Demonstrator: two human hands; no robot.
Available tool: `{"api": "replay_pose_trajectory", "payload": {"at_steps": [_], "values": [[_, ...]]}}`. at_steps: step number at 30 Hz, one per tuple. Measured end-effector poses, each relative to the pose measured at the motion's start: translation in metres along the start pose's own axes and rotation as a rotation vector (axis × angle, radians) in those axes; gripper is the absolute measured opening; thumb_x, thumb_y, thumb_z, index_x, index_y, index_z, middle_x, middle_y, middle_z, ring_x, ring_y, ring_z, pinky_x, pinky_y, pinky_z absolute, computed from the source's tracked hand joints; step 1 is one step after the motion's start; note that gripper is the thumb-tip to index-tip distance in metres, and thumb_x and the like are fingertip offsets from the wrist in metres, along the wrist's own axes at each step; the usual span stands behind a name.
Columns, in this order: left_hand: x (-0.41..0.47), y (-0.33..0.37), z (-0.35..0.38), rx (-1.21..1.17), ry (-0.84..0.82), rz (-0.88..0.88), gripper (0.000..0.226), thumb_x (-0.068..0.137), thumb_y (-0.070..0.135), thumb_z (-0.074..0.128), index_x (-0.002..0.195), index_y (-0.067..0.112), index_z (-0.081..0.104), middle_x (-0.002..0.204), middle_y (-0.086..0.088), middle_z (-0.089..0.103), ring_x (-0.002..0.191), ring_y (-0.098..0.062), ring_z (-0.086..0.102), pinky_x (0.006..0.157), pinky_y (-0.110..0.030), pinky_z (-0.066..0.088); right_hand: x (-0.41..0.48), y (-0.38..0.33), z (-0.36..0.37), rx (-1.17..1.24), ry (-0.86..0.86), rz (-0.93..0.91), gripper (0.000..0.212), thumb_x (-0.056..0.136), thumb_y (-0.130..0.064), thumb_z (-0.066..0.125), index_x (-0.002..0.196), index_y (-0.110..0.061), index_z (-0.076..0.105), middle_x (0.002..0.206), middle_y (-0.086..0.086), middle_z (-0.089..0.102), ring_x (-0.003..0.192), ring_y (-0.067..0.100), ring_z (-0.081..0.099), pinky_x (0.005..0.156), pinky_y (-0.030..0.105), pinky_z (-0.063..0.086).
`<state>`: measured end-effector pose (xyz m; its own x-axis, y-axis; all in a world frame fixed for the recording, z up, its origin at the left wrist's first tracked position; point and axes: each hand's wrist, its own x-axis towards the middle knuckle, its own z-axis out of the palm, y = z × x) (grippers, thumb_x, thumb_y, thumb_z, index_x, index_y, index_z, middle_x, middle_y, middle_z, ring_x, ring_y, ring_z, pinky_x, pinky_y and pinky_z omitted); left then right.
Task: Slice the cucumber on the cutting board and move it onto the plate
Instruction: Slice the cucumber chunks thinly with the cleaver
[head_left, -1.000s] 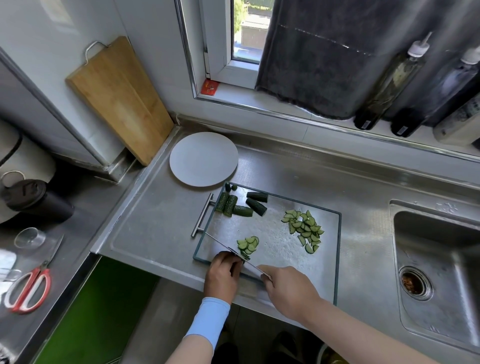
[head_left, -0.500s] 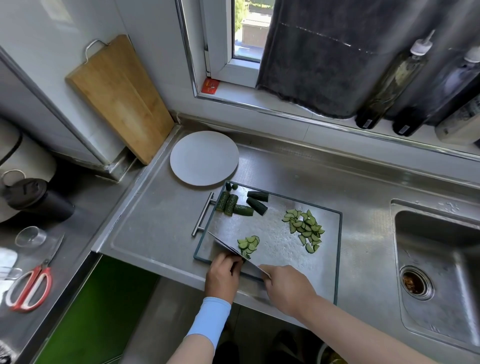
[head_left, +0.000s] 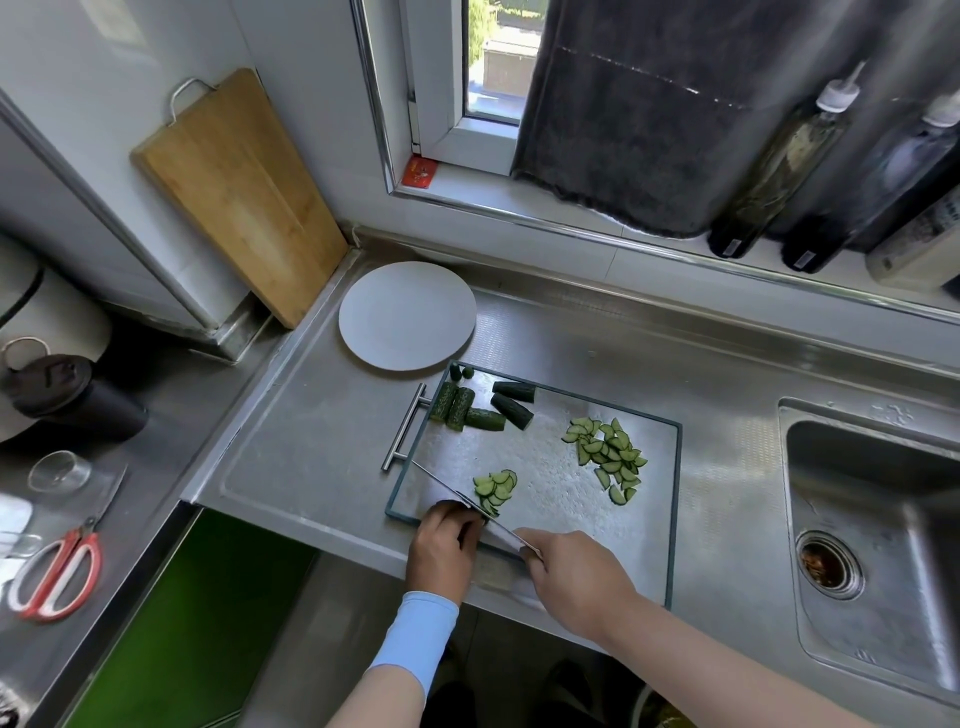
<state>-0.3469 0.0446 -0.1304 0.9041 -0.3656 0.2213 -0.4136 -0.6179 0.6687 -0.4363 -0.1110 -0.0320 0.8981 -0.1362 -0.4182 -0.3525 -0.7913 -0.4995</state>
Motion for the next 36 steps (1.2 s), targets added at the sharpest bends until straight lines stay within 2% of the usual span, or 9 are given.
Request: {"api": "replay_pose_trajectory", "payload": {"at_steps": [9, 15, 18, 21, 29, 30, 32, 34, 36], "values": [[-0.0010, 0.0006, -0.0010, 0.011, -0.015, -0.028, 0.013, 0.075, 0.005, 0.078, 0.084, 0.012, 0.074, 0.093, -0.003, 0.067, 0.084, -0.017, 0.063, 0.085, -0.021, 0.050, 0.0010, 0.0000, -0.0001, -0.017, -0.001, -0.012, 0.024, 0.104, -0.032, 0.037, 0.110, -0.036, 0.060, 0.073, -0.011, 0.053, 0.065, 0.014, 0.049, 0.054, 0.021, 0.033], [-0.0011, 0.0009, -0.0006, 0.011, -0.012, -0.038, 0.014, 0.074, 0.004, 0.079, 0.084, 0.012, 0.074, 0.092, -0.003, 0.067, 0.084, -0.017, 0.063, 0.086, -0.017, 0.046, 0.0016, -0.0018, -0.0017, -0.018, -0.032, 0.021, 0.022, 0.103, -0.028, 0.038, 0.099, -0.033, 0.059, 0.072, -0.008, 0.056, 0.068, 0.019, 0.053, 0.063, 0.032, 0.044], [-0.0023, -0.0011, 0.0012, 0.000, -0.015, -0.049, 0.016, 0.073, 0.003, 0.080, 0.083, 0.013, 0.074, 0.089, -0.003, 0.066, 0.080, -0.018, 0.062, 0.080, -0.018, 0.047, 0.0039, -0.0015, 0.0002, -0.041, -0.054, 0.046, 0.020, 0.101, -0.024, 0.038, 0.088, -0.031, 0.052, 0.069, -0.006, 0.054, 0.067, 0.021, 0.052, 0.057, 0.029, 0.039], [-0.0027, -0.0024, 0.0026, -0.012, -0.014, -0.057, 0.018, 0.070, 0.001, 0.082, 0.082, 0.012, 0.074, 0.085, -0.004, 0.065, 0.077, -0.020, 0.061, 0.074, -0.022, 0.049, 0.0049, -0.0013, 0.0008, -0.043, -0.061, 0.060, 0.021, 0.100, -0.024, 0.037, 0.094, -0.030, 0.056, 0.072, -0.005, 0.055, 0.067, 0.021, 0.049, 0.060, 0.031, 0.040], [-0.0034, 0.0007, -0.0019, 0.008, 0.001, 0.001, 0.019, 0.071, 0.002, 0.080, 0.086, 0.013, 0.075, 0.086, -0.004, 0.064, 0.082, -0.020, 0.060, 0.078, -0.023, 0.049, 0.0045, -0.0015, -0.0007, -0.023, -0.071, 0.043, 0.019, 0.102, -0.028, 0.037, 0.088, -0.037, 0.046, 0.067, -0.009, 0.048, 0.068, 0.020, 0.049, 0.059, 0.029, 0.038], [-0.0030, 0.0008, -0.0019, 0.011, 0.009, 0.009, 0.019, 0.071, 0.002, 0.081, 0.086, 0.012, 0.075, 0.087, -0.004, 0.065, 0.082, -0.020, 0.061, 0.078, -0.024, 0.050, 0.0043, -0.0011, -0.0005, -0.024, -0.066, 0.041, 0.019, 0.103, -0.028, 0.037, 0.092, -0.034, 0.051, 0.068, -0.009, 0.050, 0.070, 0.021, 0.052, 0.061, 0.030, 0.041], [-0.0026, 0.0017, -0.0026, 0.016, 0.015, 0.009, 0.019, 0.071, 0.002, 0.081, 0.086, 0.012, 0.075, 0.089, -0.005, 0.066, 0.084, -0.020, 0.062, 0.082, -0.023, 0.050, 0.0023, -0.0020, 0.0001, -0.013, -0.054, 0.041, 0.027, 0.104, -0.031, 0.037, 0.113, -0.034, 0.062, 0.076, -0.007, 0.060, 0.076, 0.022, 0.059, 0.070, 0.032, 0.048], [-0.0027, 0.0031, -0.0044, 0.019, 0.013, 0.002, 0.020, 0.070, 0.002, 0.081, 0.086, 0.012, 0.075, 0.091, -0.005, 0.066, 0.086, -0.021, 0.063, 0.085, -0.023, 0.049, 0.0002, -0.0036, 0.0003, -0.011, -0.036, 0.045, 0.037, 0.105, -0.035, 0.037, 0.136, -0.038, 0.056, 0.096, -0.004, 0.071, 0.089, 0.022, 0.065, 0.081, 0.031, 0.051], [-0.0031, 0.0040, -0.0055, 0.019, 0.010, 0.006, 0.021, 0.070, 0.001, 0.081, 0.086, 0.012, 0.075, 0.091, -0.006, 0.067, 0.085, -0.022, 0.063, 0.084, -0.025, 0.051, -0.0009, -0.0043, 0.0003, -0.019, -0.027, 0.040, 0.041, 0.106, -0.036, 0.037, 0.145, -0.036, 0.050, 0.114, -0.001, 0.073, 0.104, 0.022, 0.065, 0.088, 0.031, 0.051]]}}
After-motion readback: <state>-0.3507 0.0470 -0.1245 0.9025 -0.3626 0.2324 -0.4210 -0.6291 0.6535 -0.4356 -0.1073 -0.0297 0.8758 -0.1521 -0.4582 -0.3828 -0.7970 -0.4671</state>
